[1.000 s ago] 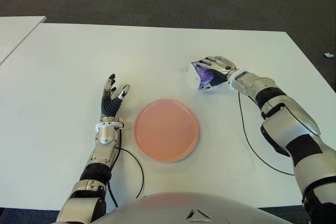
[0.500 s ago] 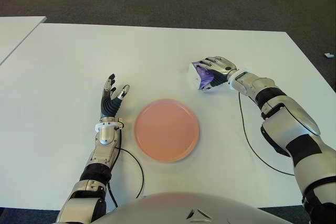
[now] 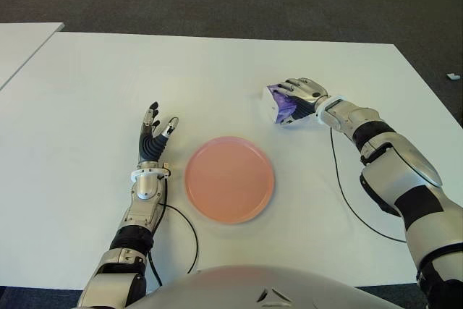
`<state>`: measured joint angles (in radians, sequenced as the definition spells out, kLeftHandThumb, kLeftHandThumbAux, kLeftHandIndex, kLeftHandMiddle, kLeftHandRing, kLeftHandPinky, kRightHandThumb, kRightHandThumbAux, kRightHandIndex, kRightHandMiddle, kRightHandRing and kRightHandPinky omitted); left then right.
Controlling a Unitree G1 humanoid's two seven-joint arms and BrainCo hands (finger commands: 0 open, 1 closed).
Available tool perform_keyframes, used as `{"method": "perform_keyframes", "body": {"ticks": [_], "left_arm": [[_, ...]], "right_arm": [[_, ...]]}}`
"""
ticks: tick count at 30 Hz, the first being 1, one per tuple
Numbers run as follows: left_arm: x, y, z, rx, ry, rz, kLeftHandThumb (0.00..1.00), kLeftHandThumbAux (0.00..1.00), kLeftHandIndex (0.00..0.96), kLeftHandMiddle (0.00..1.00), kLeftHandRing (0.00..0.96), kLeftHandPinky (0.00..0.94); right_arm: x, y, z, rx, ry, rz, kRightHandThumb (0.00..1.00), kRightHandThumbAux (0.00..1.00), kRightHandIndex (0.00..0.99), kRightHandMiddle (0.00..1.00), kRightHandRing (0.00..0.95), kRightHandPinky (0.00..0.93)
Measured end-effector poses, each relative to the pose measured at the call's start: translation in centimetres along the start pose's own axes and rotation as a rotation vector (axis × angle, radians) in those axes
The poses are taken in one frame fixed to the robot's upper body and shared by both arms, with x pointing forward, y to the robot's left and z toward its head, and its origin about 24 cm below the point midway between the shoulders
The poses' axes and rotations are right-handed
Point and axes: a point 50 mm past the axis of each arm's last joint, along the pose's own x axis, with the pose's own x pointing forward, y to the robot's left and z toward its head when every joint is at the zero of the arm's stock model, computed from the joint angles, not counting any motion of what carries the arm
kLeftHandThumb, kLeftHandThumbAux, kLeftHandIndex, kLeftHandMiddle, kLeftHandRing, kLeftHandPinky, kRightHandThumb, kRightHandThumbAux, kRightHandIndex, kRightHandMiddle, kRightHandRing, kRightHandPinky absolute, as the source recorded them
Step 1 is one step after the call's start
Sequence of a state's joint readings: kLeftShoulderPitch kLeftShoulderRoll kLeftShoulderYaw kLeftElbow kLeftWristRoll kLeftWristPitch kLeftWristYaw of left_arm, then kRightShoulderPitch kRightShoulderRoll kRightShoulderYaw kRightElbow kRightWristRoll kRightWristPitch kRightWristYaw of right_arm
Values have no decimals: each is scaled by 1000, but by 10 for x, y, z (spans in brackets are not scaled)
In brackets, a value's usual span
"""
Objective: Put the tissue paper into the plate.
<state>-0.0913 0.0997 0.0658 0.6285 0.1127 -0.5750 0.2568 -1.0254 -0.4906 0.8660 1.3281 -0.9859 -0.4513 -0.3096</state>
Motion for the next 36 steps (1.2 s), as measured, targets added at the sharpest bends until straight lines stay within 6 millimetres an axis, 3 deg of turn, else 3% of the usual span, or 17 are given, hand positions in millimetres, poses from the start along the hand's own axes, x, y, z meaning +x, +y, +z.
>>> {"method": "perform_keyframes", "body": {"ticks": [16,26,36], "left_arm": [[-4,2,-1,-3,5,7,0,443,0,0,0,0],[-5,4,1,1,1,11,4,438,0,0,0,0],[-6,6,2,4,0,16,12,448,0,0,0,0]], "right_arm": [[-2,27,16,-33,53,-45,374,462,0,0,0,0],[-3,30,18,-83,53,-98,450,488,0,14,0,0],[-3,32,21,-54,58,-122,459,487,0,49,14,0]]}}
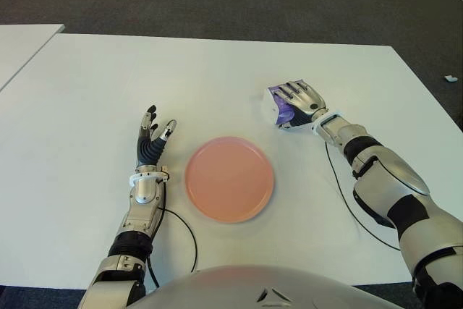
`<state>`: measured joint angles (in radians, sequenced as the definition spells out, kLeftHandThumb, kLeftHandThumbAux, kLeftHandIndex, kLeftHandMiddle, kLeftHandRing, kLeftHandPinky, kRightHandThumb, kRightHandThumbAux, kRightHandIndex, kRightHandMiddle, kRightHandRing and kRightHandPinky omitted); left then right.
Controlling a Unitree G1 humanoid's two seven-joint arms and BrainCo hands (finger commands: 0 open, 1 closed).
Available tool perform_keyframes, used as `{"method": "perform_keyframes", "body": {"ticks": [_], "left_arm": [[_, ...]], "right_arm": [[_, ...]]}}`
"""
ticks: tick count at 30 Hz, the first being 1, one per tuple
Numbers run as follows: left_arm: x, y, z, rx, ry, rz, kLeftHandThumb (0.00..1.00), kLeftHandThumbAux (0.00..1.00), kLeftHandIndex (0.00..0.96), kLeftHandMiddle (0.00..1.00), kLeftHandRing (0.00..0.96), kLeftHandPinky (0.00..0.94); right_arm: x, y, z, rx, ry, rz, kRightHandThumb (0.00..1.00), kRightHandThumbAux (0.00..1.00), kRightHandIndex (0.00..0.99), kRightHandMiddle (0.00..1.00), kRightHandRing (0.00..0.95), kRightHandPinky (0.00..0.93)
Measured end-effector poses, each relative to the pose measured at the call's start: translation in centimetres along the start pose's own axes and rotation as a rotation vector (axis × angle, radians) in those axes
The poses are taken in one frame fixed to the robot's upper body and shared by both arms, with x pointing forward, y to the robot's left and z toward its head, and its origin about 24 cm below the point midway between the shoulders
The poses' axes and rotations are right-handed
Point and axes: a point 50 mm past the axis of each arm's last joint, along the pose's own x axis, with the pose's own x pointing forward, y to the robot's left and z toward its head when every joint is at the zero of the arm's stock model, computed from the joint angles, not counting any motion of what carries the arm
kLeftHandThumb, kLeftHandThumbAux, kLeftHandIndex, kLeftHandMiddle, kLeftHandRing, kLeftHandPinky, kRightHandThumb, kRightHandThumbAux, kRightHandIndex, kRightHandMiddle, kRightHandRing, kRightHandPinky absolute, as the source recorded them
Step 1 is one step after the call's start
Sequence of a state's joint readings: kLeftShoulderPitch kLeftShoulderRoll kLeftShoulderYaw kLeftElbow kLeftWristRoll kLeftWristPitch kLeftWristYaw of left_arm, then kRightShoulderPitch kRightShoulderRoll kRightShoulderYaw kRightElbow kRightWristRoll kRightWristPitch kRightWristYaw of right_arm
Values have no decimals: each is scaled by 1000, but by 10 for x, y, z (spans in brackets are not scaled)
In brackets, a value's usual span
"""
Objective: Put the tissue paper into the plate.
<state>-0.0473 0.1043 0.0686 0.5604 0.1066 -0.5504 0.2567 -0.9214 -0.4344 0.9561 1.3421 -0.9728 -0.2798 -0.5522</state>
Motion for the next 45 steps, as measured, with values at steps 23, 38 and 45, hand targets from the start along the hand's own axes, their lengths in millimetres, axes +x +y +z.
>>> {"method": "perform_keyframes", "body": {"ticks": [23,38,45], "left_arm": [[-3,2,-3,-2,14,3,15,452,0,0,0,0],[-2,3,-3,0,14,4,12,442,0,0,0,0],[-2,3,-2,1,13,4,14,446,0,0,0,0]], "right_arm": [[-3,6,2,101,51,-5,417,530,7,70,43,26],[0,4,12,208,109,-110,702,682,433,723,743,811],[-1,4,19,182,150,-212,739,705,440,832,834,870]]}}
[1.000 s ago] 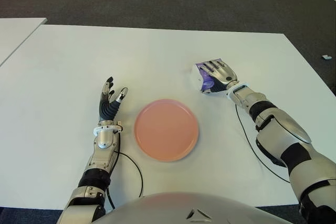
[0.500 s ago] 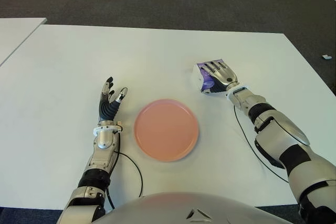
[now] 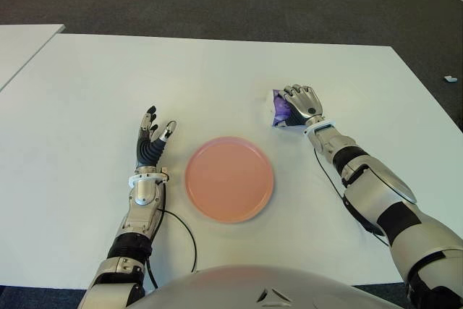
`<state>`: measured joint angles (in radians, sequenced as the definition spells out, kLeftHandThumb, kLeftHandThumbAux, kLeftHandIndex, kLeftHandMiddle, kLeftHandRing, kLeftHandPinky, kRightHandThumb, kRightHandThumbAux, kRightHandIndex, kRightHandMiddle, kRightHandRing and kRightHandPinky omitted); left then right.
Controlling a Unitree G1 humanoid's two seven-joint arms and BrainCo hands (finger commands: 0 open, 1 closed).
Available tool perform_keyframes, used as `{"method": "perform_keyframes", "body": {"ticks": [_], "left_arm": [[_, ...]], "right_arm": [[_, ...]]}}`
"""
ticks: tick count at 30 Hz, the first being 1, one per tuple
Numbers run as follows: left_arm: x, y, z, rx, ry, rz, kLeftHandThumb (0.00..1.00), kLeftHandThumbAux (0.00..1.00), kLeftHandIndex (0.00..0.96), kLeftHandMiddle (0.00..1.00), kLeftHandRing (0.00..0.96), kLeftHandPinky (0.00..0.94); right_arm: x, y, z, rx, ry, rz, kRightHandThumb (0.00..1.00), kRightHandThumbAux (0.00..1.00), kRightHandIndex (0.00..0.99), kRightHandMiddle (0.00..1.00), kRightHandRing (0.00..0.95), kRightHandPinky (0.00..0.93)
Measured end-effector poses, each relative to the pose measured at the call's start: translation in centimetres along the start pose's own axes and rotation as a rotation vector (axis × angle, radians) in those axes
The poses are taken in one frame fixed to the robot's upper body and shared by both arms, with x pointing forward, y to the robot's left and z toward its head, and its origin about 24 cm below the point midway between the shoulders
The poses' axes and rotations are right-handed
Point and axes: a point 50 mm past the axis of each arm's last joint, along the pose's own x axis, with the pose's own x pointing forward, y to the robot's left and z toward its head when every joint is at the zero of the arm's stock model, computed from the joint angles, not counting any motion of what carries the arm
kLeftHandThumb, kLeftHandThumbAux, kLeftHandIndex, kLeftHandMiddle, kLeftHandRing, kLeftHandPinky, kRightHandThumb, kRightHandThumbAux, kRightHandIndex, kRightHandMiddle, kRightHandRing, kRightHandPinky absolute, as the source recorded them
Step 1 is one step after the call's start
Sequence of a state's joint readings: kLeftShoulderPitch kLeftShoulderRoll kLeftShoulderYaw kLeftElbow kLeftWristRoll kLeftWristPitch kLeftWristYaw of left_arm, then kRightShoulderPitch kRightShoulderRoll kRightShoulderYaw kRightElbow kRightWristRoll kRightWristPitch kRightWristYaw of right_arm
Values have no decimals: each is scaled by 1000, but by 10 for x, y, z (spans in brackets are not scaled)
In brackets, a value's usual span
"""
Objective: Put the tissue paper into the plate.
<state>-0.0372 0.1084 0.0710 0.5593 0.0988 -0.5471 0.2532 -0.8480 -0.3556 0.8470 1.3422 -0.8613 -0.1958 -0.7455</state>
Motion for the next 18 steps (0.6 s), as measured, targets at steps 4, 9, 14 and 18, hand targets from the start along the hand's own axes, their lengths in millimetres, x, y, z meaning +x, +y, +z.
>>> {"method": "perform_keyframes", "body": {"ticks": [4,9,14,18], "left_arm": [[0,0,0,1,1,0,14,446,0,0,0,0],[0,1,0,4,2,0,12,443,0,0,0,0],[0,1,-1,5,4,1,17,439,0,0,0,0],[0,1,-1,5,5,2,24,445,0,0,0,0]], "right_arm": [[-3,2,2,-2,5,-37,744,706,440,849,847,874],[-4,2,4,-12,-3,-60,746,707,440,859,856,876],[-4,2,4,-16,-8,-63,747,707,440,866,862,877],[-4,2,4,-17,-10,-64,747,707,440,868,864,877]]}}
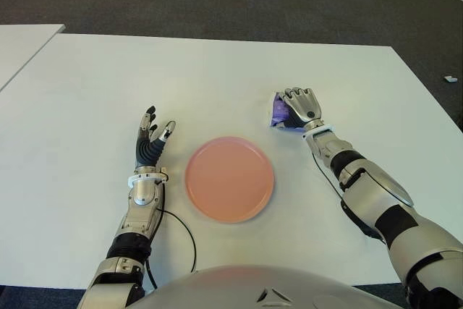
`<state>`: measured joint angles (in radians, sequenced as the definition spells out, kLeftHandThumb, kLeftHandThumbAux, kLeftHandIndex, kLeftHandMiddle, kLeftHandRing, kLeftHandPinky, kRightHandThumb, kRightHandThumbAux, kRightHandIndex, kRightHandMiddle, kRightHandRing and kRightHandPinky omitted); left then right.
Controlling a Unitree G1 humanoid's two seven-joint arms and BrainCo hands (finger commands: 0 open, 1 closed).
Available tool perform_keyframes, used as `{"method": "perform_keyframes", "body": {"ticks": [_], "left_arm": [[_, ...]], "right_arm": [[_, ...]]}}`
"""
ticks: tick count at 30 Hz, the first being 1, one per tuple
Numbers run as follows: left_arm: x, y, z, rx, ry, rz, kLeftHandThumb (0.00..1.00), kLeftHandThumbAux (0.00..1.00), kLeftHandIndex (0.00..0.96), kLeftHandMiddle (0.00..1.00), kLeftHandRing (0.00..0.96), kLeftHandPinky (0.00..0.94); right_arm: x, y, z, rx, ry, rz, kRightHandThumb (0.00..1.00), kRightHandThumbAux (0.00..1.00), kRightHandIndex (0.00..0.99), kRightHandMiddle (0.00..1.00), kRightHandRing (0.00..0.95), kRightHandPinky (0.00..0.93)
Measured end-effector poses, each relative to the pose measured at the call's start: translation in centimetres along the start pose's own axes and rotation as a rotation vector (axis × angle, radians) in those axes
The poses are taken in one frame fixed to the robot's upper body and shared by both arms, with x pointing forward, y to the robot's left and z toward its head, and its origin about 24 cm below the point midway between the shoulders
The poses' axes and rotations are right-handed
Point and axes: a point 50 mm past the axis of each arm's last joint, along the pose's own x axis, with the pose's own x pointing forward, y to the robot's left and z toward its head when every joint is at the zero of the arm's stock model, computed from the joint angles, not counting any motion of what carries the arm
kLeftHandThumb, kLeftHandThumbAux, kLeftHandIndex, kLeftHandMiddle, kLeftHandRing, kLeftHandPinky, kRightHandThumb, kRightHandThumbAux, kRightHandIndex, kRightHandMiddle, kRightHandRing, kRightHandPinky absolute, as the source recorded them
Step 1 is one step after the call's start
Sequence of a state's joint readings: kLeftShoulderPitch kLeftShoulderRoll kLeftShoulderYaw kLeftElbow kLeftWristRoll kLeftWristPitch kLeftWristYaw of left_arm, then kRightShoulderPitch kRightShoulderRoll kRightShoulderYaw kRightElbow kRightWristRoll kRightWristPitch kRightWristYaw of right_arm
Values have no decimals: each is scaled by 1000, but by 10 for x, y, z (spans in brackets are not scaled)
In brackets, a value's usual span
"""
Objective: Put the tissue paper into the plate.
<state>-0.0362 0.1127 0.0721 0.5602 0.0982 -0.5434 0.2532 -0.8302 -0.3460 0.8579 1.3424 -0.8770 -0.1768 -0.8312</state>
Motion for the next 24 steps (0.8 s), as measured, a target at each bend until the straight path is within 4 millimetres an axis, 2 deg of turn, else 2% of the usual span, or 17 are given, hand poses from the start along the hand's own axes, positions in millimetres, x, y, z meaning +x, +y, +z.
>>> {"method": "perform_keyframes", "body": {"ticks": [24], "left_arm": [[1,1,0,0,1,-2,37,446,0,0,0,0]], "right_arm": [[-3,1,2,3,-6,-35,747,708,440,872,872,883]]}}
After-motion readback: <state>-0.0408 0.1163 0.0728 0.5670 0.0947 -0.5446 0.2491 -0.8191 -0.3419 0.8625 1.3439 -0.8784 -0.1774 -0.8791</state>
